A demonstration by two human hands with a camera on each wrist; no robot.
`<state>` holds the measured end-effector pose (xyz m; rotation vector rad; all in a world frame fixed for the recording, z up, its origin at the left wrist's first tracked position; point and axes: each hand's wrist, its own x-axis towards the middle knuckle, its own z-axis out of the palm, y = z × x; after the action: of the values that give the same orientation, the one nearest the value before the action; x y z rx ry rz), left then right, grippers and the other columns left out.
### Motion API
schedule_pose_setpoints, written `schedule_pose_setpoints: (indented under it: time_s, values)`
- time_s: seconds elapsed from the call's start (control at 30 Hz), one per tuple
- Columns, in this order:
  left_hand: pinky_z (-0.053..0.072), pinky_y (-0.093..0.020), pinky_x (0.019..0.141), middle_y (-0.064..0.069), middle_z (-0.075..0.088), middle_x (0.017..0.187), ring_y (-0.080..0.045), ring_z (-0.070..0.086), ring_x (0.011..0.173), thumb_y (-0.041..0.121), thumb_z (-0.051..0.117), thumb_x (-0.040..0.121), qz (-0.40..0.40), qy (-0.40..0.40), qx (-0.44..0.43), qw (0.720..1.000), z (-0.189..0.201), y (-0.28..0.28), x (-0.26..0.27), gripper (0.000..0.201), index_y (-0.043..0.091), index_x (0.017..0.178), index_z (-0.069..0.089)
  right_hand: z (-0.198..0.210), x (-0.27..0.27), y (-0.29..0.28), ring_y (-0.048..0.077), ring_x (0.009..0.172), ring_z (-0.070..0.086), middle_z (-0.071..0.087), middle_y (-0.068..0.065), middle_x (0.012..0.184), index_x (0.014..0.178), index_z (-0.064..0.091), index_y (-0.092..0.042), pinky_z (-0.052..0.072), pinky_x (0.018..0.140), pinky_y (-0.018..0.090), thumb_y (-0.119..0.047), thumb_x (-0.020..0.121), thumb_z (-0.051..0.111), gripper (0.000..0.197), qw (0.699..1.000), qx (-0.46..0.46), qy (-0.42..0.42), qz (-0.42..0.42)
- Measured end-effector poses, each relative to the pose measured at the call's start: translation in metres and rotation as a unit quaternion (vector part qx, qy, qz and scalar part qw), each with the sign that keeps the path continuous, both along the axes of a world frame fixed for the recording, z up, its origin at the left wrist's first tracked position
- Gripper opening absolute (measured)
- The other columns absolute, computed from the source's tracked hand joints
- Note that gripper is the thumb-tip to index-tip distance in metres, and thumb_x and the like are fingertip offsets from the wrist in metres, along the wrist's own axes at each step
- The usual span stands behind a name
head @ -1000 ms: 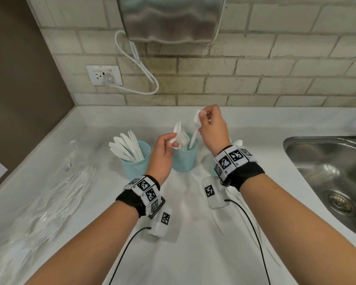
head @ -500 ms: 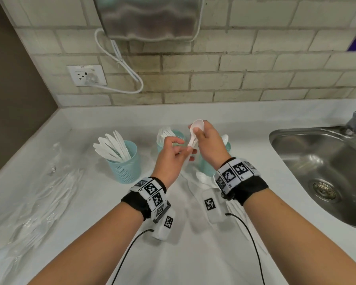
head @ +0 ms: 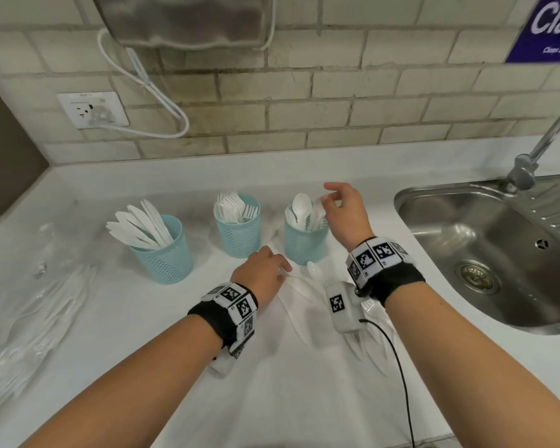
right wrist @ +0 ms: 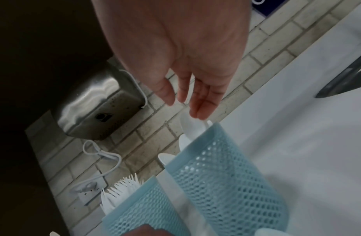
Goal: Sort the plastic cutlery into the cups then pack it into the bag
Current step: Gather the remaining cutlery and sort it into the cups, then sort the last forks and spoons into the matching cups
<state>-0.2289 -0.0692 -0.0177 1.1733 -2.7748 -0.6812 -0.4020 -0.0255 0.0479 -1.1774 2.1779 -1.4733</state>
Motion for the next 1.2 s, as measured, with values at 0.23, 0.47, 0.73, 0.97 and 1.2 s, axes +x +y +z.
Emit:
schedule_pose_setpoints:
  time_s: [0.23,0.47,0.73,0.97,1.2]
  values:
    - [0.040,-0.035,0.088,-0.004,0.045,0.126,-0.022,0.039,0.121,0.033,0.054,0.093,-0.007,-0.115,-0.045,0.992,-0.004,0.003,-0.011,0.026,0.025,0.118,0.054,-0.010,-0.013,0.057,0.008,0.088,0.048,0.050,0.002,0.115,0.119,0.057,-0.018,0.036,0.083,0.018,-0.022,0.089,0.060,0.030,0.999,0.041,0.000,-0.028]
    - [0.043,-0.035,0.092,-0.002,0.047,0.116,-0.020,0.045,0.112,0.032,0.063,0.087,-0.058,-0.115,-0.015,0.992,0.002,0.014,-0.015,0.015,0.028,0.102,0.062,-0.026,-0.040,0.113,0.019,0.097,0.057,0.060,0.001,0.100,0.104,0.065,-0.015,0.041,0.079,0.023,-0.017,0.085,0.063,0.020,0.981,0.187,-0.003,-0.043]
    - [0.045,-0.038,0.090,-0.006,0.044,0.121,-0.024,0.048,0.113,0.049,0.058,0.087,0.004,-0.096,-0.025,0.995,0.004,0.035,-0.008,0.046,0.016,0.117,0.049,-0.039,-0.041,0.154,0.027,0.110,0.054,0.056,0.008,0.114,0.117,0.052,-0.014,0.049,0.092,0.038,-0.020,0.067,0.080,0.056,0.863,0.505,0.032,-0.015]
    - [0.042,-0.028,0.067,-0.010,0.066,0.108,-0.026,0.065,0.098,0.062,0.066,0.074,0.088,-0.178,0.067,0.978,0.004,0.038,-0.001,0.075,0.007,0.119,0.043,-0.042,-0.026,0.158,0.027,0.077,0.058,0.062,0.013,0.085,0.105,0.064,-0.002,0.055,0.080,0.035,-0.005,0.073,0.069,0.032,0.855,0.518,0.033,-0.002]
    - [0.055,-0.030,0.072,-0.008,0.074,0.089,-0.021,0.071,0.078,0.035,0.072,0.076,0.075,-0.161,0.114,0.978,0.018,0.054,-0.007,0.039,0.009,0.095,0.049,-0.038,0.009,0.137,0.024,0.060,0.058,0.064,0.014,0.075,0.092,0.059,-0.009,0.056,0.076,0.037,-0.004,0.080,0.065,0.014,0.915,0.400,-0.044,0.037]
